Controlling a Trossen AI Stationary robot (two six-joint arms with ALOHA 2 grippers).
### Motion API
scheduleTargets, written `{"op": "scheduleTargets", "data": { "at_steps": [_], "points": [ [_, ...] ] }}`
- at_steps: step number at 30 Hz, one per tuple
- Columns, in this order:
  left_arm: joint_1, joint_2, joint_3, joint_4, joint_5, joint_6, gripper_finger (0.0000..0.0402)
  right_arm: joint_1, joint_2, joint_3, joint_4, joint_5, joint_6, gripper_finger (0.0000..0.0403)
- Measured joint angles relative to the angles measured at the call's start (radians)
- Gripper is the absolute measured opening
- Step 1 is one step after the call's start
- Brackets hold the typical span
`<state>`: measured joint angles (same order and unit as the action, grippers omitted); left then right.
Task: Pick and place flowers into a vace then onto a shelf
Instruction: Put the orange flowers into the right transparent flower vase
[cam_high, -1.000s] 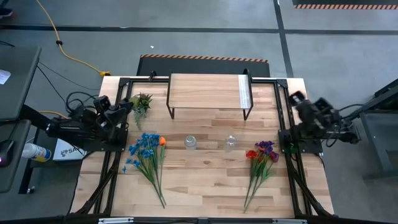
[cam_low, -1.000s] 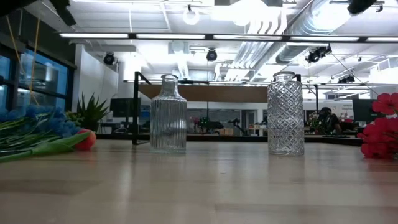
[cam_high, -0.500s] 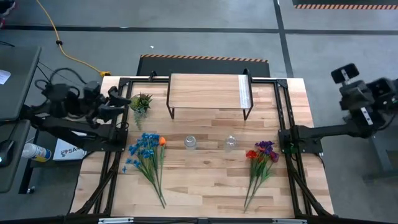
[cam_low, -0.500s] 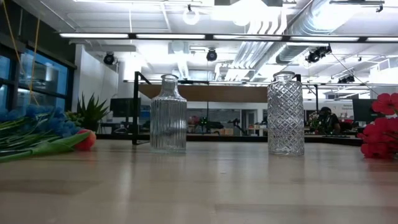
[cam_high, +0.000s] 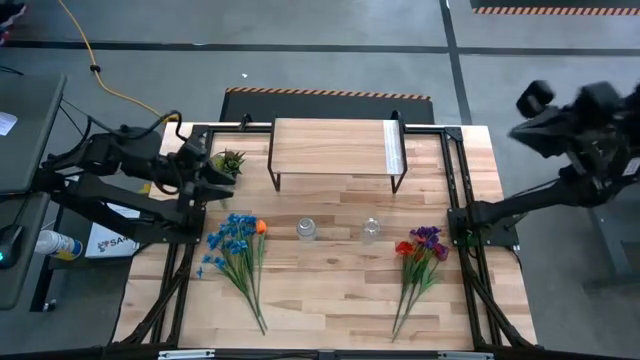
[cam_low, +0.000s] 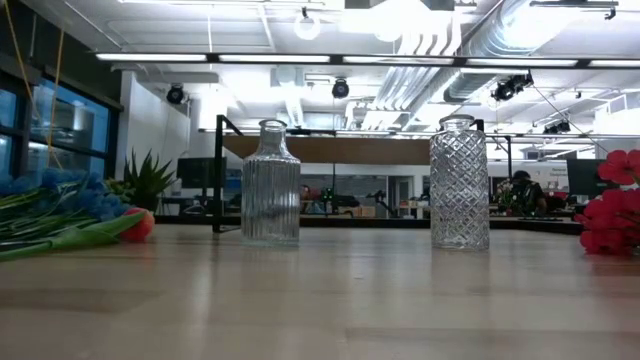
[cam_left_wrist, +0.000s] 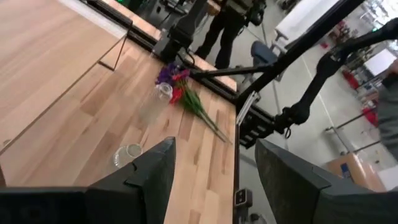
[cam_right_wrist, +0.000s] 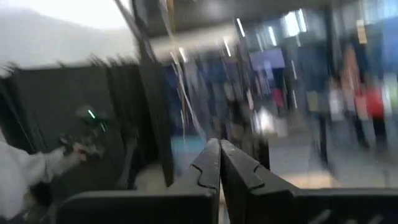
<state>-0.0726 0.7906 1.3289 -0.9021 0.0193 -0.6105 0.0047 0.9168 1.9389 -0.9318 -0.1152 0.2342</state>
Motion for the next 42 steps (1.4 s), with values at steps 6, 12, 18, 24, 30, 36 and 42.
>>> {"op": "scheduleTargets", "data": {
  "at_steps": [6,12,18,24,30,36,42],
  "points": [
    [0.0,0.0,0.0,-0.047,-0.008,0.0,0.0253,0.001,0.092,0.098,-0.337,-0.049,0.317,0.0],
    [0.0,-0.002,0.0,-0.049,-0.048,0.003,0.0253,0.014,0.096,0.011,-0.455,-0.069,0.595,0.0],
    [0.0,-0.001,0.0,-0.087,-0.082,0.015,0.0253,0.086,0.088,-0.1,-0.608,-0.077,0.822,0.0],
    [0.0,0.006,0.0,-0.124,-0.11,0.013,0.0253,0.219,0.083,-0.256,-0.559,-0.074,0.971,0.0],
    [0.0,0.005,0.0,-0.164,-0.119,0.012,0.0253,0.439,0.119,-0.44,-0.411,-0.056,1.182,0.0],
    [0.0,0.005,0.0,-0.202,-0.118,0.013,0.0253,0.729,0.198,-0.584,-0.158,0.128,1.407,0.0],
    [0.0,-0.003,-0.001,-0.269,-0.113,0.014,0.0253,0.887,0.362,-0.58,-0.071,0.175,1.568,0.0]
  ]
}}
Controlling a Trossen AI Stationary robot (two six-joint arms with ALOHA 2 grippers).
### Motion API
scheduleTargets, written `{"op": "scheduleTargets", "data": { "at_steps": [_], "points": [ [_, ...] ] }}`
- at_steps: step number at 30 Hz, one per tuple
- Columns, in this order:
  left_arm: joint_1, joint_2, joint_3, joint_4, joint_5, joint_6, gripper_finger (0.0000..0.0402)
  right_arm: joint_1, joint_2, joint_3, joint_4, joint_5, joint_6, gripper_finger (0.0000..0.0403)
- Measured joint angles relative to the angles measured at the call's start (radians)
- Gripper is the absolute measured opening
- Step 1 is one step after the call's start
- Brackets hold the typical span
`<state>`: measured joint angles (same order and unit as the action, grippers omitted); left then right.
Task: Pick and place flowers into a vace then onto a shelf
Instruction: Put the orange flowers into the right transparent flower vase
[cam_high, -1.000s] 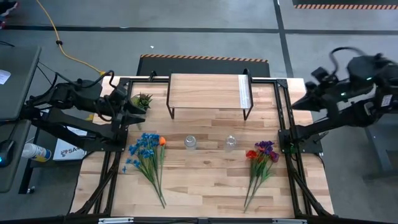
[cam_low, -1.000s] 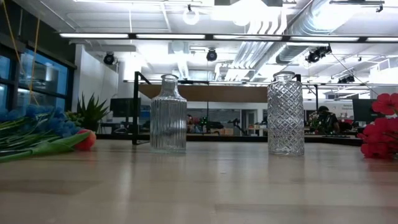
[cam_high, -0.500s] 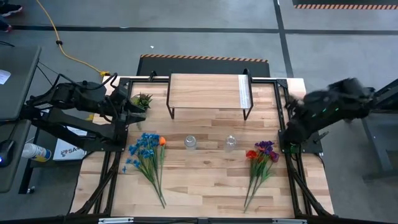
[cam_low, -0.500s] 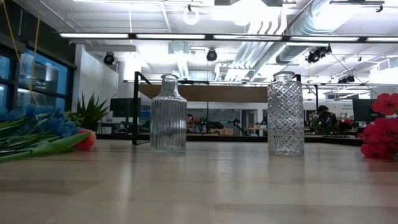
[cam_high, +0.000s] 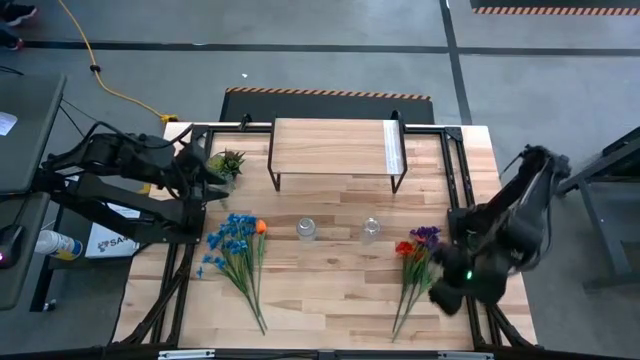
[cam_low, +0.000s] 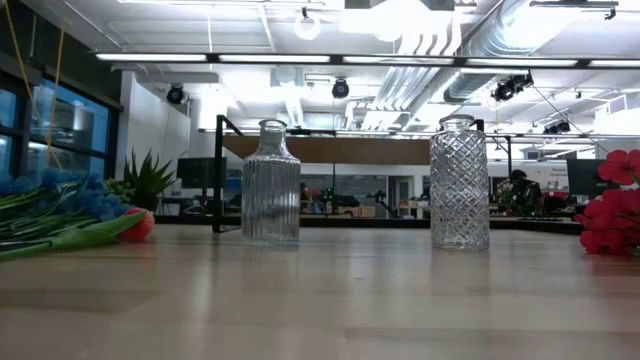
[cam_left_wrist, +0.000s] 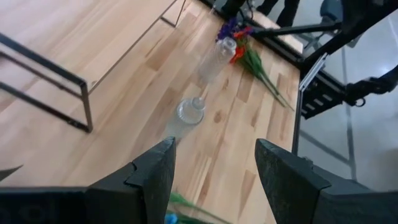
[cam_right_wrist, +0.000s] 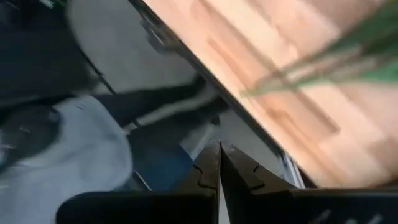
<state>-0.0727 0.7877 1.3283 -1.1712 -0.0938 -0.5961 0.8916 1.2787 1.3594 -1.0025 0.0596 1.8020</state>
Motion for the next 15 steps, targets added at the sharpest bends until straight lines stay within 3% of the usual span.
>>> {"op": "scheduleTargets", "data": {
  "at_steps": [4,15],
  "points": [
    [0.0,-0.01,0.0,-0.029,0.0,0.0,0.0253,0.024,0.122,0.034,-0.001,-0.066,0.038,0.0],
    [0.0,-0.039,0.0,-0.037,0.0,0.0,0.0253,0.031,0.367,0.108,0.032,-0.042,0.038,0.0]
  ]
}}
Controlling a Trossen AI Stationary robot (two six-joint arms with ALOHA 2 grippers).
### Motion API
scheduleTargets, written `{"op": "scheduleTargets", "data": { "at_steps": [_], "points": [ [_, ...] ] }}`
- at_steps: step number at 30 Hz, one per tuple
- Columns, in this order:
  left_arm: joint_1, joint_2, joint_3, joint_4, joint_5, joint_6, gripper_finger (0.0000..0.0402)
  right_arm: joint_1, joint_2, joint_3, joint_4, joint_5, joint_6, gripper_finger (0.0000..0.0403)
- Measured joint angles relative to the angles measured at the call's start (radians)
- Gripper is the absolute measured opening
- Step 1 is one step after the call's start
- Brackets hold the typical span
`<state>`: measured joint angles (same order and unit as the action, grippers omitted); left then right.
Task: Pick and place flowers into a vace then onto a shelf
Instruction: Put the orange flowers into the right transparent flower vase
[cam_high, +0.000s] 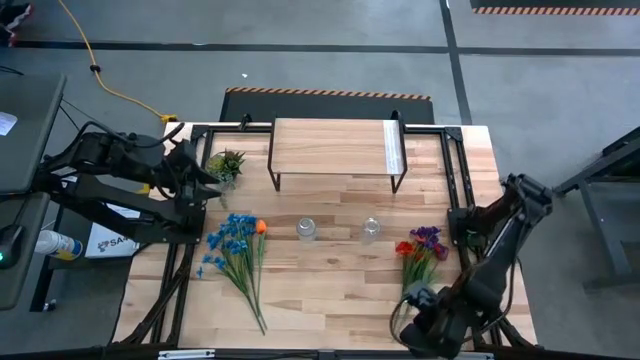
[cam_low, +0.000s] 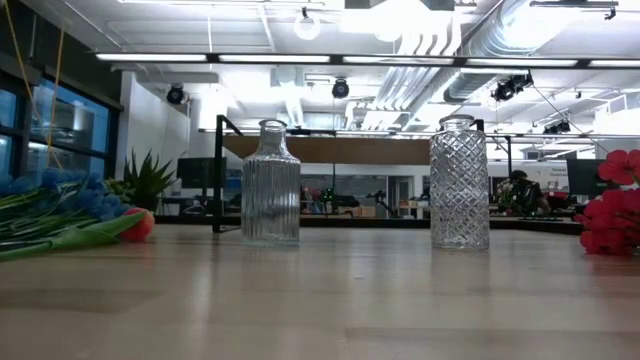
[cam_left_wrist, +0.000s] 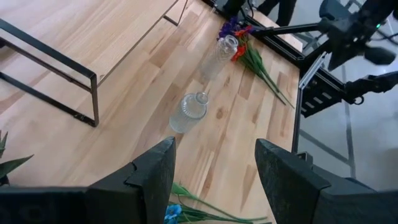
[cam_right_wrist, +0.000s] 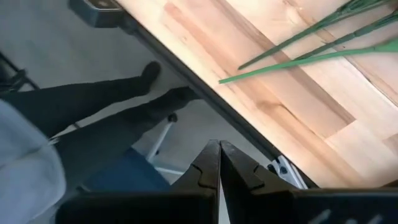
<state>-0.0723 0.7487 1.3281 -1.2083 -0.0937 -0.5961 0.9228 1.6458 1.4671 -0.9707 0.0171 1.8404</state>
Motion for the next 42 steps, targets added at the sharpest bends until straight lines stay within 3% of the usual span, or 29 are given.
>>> {"op": "scheduleTargets", "data": {
  "at_steps": [8,14,24,42],
  "points": [
    [0.0,-0.001,0.0,0.0,0.0,0.0,0.0253,-0.04,0.072,0.0,-0.094,-0.023,0.018,0.0],
    [0.0,-0.001,0.0,0.0,0.006,0.0,0.0253,-0.091,0.074,0.0,-0.181,0.02,-0.006,0.0],
    [0.0,-0.001,0.0,0.0,0.013,0.0,0.0253,-0.12,0.074,-0.009,-0.18,0.043,-0.021,0.0001],
    [0.0,-0.001,0.0,0.0,0.014,0.026,0.0253,-0.117,0.074,-0.01,-0.186,-0.077,-0.004,0.0001]
  ]
}}
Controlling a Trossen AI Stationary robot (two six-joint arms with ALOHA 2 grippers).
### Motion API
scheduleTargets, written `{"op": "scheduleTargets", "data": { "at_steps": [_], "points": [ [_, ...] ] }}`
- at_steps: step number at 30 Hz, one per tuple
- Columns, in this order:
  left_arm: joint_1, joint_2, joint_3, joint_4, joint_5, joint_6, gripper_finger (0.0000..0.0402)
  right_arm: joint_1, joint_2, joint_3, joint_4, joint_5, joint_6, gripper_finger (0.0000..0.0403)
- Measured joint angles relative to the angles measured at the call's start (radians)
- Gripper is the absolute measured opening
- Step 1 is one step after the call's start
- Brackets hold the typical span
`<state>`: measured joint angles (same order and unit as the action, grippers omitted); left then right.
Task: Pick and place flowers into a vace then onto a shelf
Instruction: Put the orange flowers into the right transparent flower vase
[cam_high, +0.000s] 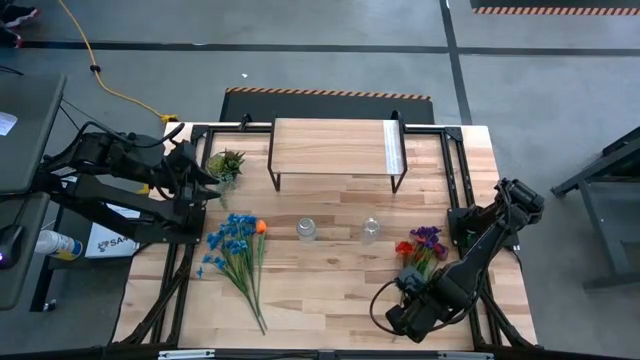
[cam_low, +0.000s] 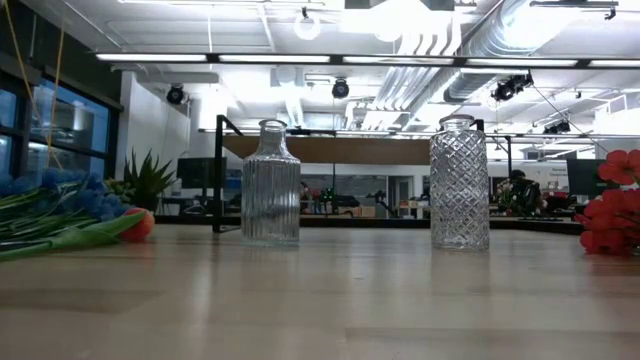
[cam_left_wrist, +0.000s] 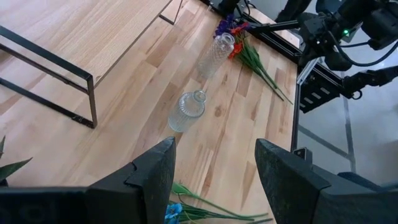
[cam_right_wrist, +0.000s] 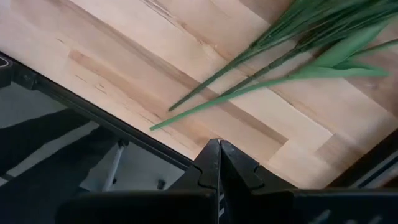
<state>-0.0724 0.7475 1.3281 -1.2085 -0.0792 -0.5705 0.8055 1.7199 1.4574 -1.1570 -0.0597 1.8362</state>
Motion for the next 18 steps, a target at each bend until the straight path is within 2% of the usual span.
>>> {"op": "scheduleTargets", "data": {
  "at_steps": [8,18],
  "points": [
    [0.0,0.0,0.0,-0.006,0.001,0.001,0.0253,-0.006,0.009,0.0,-0.018,0.0,0.018,0.0017],
    [0.0,0.0,0.0,-0.006,0.002,0.001,0.0253,-0.011,0.106,0.0,0.032,-0.019,0.03,0.0133]
  ]
}}
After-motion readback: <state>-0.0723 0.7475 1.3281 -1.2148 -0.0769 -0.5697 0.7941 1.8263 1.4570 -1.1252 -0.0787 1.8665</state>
